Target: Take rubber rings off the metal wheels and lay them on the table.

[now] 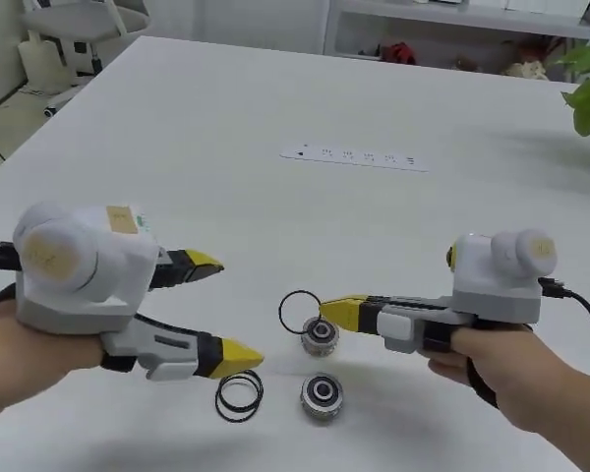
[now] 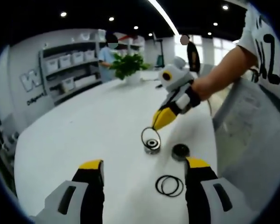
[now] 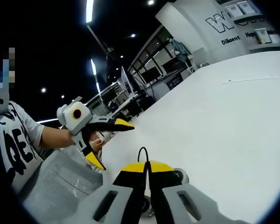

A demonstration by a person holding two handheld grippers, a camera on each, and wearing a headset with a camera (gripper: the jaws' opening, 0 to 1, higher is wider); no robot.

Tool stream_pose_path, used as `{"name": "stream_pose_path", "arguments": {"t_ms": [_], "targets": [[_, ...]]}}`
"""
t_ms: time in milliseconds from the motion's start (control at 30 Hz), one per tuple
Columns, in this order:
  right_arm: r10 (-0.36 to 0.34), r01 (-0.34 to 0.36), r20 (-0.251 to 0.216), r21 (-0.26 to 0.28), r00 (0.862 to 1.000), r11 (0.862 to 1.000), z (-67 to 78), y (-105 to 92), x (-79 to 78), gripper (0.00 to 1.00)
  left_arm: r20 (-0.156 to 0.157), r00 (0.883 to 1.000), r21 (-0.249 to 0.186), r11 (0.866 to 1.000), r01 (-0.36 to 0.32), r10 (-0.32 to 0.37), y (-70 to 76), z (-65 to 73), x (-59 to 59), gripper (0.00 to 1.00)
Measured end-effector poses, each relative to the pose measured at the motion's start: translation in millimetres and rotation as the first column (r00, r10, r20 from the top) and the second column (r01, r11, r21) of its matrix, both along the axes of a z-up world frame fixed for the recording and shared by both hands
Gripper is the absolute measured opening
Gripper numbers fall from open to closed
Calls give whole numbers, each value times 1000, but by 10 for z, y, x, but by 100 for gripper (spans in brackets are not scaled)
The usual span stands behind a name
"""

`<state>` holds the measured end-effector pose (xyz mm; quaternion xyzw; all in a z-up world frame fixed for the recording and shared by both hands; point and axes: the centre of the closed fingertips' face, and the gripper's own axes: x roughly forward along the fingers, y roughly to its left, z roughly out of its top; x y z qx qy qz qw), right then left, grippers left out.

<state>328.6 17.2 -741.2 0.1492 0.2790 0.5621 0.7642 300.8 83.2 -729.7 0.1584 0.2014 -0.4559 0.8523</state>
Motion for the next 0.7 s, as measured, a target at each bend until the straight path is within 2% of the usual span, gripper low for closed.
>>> {"name": "stream_pose_path", "arguments": {"t_ms": [533,700], "targets": [[48,-48,-2,24,999,999,134,201,-159,0,-12,999,-7,999,-50,50,321,-9,-151,77],[67,-67,-5,31,998,997,159,287,-212,0,1,997,-10,997,-80,80,464,24,-166,79]]}}
